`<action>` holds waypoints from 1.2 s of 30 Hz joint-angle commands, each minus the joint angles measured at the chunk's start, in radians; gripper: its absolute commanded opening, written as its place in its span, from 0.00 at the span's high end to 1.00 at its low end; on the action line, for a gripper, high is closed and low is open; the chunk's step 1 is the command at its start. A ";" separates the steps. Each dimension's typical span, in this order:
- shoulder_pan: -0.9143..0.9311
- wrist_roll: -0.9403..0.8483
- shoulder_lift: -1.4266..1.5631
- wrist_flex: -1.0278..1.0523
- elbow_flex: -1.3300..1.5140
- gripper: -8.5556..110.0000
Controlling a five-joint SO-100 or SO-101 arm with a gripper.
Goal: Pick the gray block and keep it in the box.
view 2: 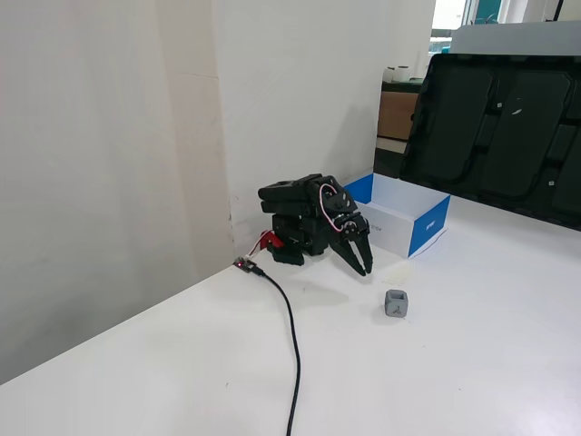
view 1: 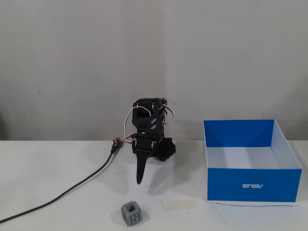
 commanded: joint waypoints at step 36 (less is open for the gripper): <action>0.012 -0.356 -1.417 0.014 -1.032 0.76</action>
